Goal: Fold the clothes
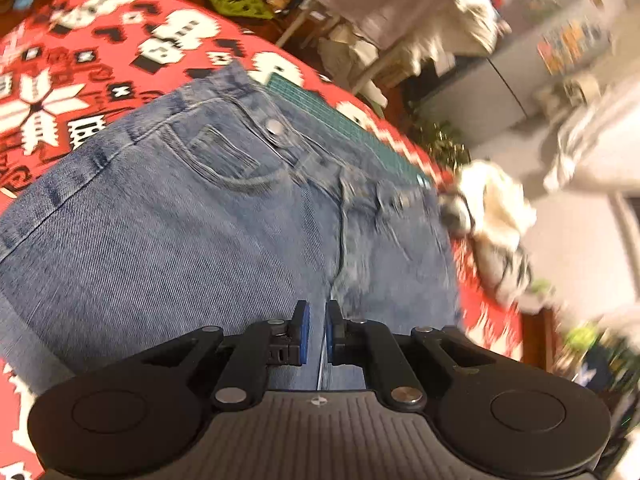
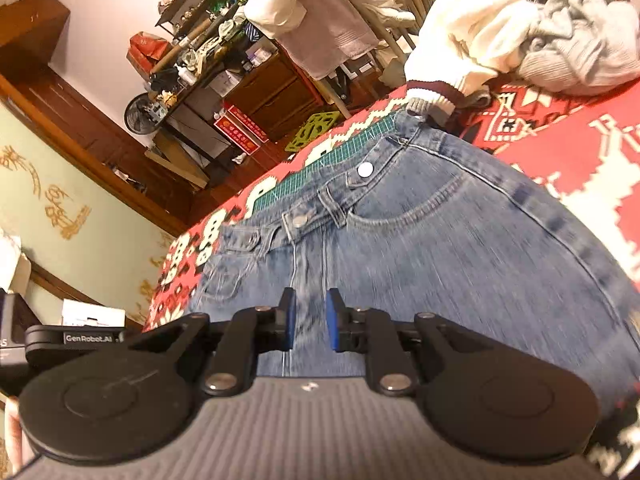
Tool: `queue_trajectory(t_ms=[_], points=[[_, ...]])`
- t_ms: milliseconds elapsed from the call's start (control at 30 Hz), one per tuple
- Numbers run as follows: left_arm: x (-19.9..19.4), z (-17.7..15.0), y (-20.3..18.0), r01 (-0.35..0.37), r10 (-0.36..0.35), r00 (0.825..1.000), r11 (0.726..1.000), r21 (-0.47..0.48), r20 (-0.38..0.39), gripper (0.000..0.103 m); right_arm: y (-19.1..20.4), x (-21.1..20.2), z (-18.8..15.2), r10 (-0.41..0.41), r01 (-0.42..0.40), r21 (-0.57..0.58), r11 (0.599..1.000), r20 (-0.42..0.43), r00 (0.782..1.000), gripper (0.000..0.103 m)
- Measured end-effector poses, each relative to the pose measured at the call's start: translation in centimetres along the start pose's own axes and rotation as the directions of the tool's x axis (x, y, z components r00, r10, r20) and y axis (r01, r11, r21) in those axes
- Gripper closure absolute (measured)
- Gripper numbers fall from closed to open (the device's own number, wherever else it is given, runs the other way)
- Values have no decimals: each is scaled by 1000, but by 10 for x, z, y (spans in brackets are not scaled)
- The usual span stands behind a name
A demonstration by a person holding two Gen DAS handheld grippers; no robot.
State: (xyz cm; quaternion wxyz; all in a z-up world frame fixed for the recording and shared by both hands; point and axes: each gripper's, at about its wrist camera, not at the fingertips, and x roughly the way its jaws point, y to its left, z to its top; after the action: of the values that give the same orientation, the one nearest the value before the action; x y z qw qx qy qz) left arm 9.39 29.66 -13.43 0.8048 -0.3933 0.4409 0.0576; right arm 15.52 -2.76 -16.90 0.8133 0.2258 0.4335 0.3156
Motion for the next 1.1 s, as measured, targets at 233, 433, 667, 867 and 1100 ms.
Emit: queue_trajectory(t_ms=[233, 433, 667, 867, 1100], points=[[20, 20, 37, 77, -79, 997, 982, -171, -2, 95, -8, 33, 5, 16, -16, 0, 1000, -38, 999, 84], [32, 15, 33, 143, -140, 990, 975, -168, 28, 95, -11, 46, -4, 13, -13, 5, 1000, -85, 996, 84], [37, 13, 25, 119, -109, 990, 986, -117, 86, 95, -15, 51, -8, -1, 3, 27, 1000, -101, 995, 84], [52, 8, 31, 7, -6, 1000, 994, -109, 9, 99, -10, 53, -10, -16, 16, -1, 1000, -109, 994, 84], [44, 8, 41, -24, 13, 998, 986, -167, -67, 99, -11, 52, -9, -25, 25, 2, 1000, -117, 993, 84]])
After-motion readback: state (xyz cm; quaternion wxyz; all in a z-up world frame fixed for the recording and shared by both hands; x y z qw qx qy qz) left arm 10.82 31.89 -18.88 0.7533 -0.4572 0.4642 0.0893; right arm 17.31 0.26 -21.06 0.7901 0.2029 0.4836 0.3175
